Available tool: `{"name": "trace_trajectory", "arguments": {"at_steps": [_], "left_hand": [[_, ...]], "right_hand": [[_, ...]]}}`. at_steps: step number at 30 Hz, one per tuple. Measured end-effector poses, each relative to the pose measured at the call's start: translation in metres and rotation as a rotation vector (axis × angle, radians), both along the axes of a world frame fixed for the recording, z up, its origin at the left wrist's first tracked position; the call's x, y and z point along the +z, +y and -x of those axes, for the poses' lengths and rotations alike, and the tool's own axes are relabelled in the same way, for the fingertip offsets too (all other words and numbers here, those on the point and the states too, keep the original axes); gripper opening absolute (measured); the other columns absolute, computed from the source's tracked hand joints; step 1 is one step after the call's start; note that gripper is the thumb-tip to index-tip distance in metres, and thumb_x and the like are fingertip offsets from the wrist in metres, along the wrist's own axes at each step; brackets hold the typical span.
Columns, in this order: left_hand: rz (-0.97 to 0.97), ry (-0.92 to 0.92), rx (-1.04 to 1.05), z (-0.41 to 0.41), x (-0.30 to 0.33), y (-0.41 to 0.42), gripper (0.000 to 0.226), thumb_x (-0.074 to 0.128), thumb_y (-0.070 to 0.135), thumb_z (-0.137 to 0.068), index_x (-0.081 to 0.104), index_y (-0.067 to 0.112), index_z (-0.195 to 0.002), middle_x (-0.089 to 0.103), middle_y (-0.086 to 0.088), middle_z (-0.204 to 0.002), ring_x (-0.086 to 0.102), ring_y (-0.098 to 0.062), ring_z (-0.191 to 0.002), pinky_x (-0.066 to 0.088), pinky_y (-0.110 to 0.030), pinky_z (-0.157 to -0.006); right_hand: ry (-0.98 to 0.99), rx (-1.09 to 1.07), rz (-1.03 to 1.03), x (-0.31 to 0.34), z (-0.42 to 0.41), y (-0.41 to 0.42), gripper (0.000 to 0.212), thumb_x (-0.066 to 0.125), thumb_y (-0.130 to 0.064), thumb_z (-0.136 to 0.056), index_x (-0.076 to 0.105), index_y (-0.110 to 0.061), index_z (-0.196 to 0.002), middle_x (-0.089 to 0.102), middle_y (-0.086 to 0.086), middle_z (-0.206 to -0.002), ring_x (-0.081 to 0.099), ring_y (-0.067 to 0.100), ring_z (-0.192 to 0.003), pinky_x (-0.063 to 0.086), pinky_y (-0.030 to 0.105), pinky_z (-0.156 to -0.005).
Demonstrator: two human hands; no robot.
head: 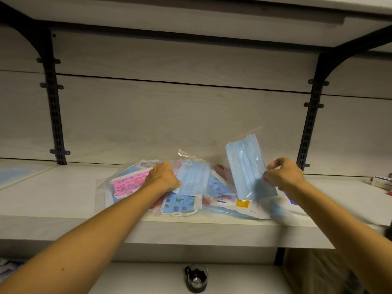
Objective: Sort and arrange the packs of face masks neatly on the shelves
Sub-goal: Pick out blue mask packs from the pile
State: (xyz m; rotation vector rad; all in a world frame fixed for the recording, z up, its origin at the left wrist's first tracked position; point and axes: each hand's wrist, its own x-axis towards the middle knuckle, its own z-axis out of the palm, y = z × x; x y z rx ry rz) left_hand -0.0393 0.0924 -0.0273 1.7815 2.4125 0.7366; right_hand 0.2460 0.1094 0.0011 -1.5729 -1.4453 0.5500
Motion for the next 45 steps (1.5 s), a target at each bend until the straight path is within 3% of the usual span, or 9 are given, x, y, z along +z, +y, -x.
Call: {"name": "trace_trajectory", "arguments": {"at_steps": [5,8,11,13,17,23,29,38,45], "left_hand": [[-0.099,-0.050,0.038,0.002,0.005,-0.002,0.008,0.060,0.016,-0.082,0.054,0.017,-0.087,0.062,-0.009,-0.106,0.058,-0.033,-0.100,0.048,-0.035,-0.078],[-0.187,-0.081,0.067,0.005,0.006,-0.008,0.003,0.057,0.016,-0.085,0.055,0.017,-0.087,0.062,-0.007,-0.103,0.055,-0.030,-0.093,0.045,-0.033,-0.073],[-0.304,-0.142,0.102,0.012,0.002,-0.021,0.005,0.056,0.019,-0.087,0.053,0.021,-0.083,0.061,-0.006,-0.098,0.053,-0.030,-0.089,0.042,-0.031,-0.070],[-0.371,-0.190,0.139,0.021,-0.001,-0.033,0.006,0.057,0.022,-0.086,0.054,0.022,-0.081,0.064,-0.007,-0.098,0.056,-0.032,-0.090,0.042,-0.030,-0.069],[-0.454,-0.235,0.242,0.048,0.000,-0.063,0.006,0.058,0.024,-0.086,0.054,0.023,-0.083,0.065,-0.005,-0.097,0.057,-0.032,-0.092,0.042,-0.030,-0.071],[-0.507,-0.235,0.363,0.094,0.004,-0.115,0.005,0.056,0.021,-0.090,0.054,0.018,-0.088,0.062,-0.003,-0.097,0.054,-0.026,-0.088,0.038,-0.029,-0.069],[-0.560,-0.252,0.483,0.151,0.000,-0.173,0.005,0.056,0.021,-0.091,0.057,0.016,-0.092,0.062,-0.005,-0.096,0.057,-0.024,-0.085,0.041,-0.030,-0.068],[-0.681,-0.363,0.547,0.253,-0.006,-0.275,0.011,0.063,0.016,-0.088,0.055,0.018,-0.081,0.056,0.005,-0.069,0.058,-0.022,-0.080,0.044,-0.028,-0.073],[-0.782,-0.369,0.541,0.317,-0.005,-0.350,0.008,0.062,0.015,-0.090,0.055,0.011,-0.090,0.056,-0.001,-0.075,0.054,-0.019,-0.078,0.042,-0.027,-0.073]], "right_hand": [[0.079,0.036,-0.102,0.006,0.002,-0.004,0.016,0.063,0.002,-0.081,0.056,-0.011,-0.087,0.060,0.011,-0.086,0.056,0.024,-0.075,0.043,0.027,-0.059],[0.144,0.105,-0.148,0.011,0.009,-0.004,0.019,0.066,-0.004,-0.084,0.056,-0.012,-0.098,0.062,0.011,-0.094,0.058,0.021,-0.076,0.048,0.031,-0.065],[0.251,0.137,-0.198,0.013,0.022,-0.002,0.019,0.070,-0.011,-0.082,0.055,-0.021,-0.088,0.066,0.013,-0.096,0.065,0.028,-0.085,0.055,0.045,-0.079],[0.296,0.150,-0.232,0.012,0.034,-0.004,0.022,0.072,-0.014,-0.082,0.053,-0.025,-0.080,0.068,0.015,-0.097,0.066,0.032,-0.090,0.055,0.047,-0.083],[0.358,0.237,-0.219,0.011,0.066,-0.010,0.020,0.073,-0.011,-0.081,0.055,-0.021,-0.082,0.065,0.014,-0.096,0.063,0.028,-0.085,0.055,0.043,-0.079],[0.390,0.409,-0.170,0.010,0.125,-0.022,0.023,0.071,-0.005,-0.083,0.058,-0.013,-0.101,0.062,0.013,-0.090,0.058,0.021,-0.070,0.044,0.027,-0.053],[0.358,0.505,-0.113,0.012,0.199,-0.049,0.026,0.074,-0.009,-0.081,0.062,-0.008,-0.105,0.065,0.012,-0.091,0.063,0.024,-0.080,0.052,0.036,-0.071],[0.365,0.585,-0.051,0.007,0.311,-0.116,0.022,0.072,-0.009,-0.083,0.059,-0.011,-0.100,0.063,0.013,-0.104,0.064,0.028,-0.091,0.054,0.036,-0.071],[0.366,0.569,-0.056,0.007,0.374,-0.178,0.022,0.069,-0.012,-0.086,0.055,-0.012,-0.104,0.058,0.011,-0.108,0.059,0.028,-0.099,0.055,0.042,-0.086]]}}
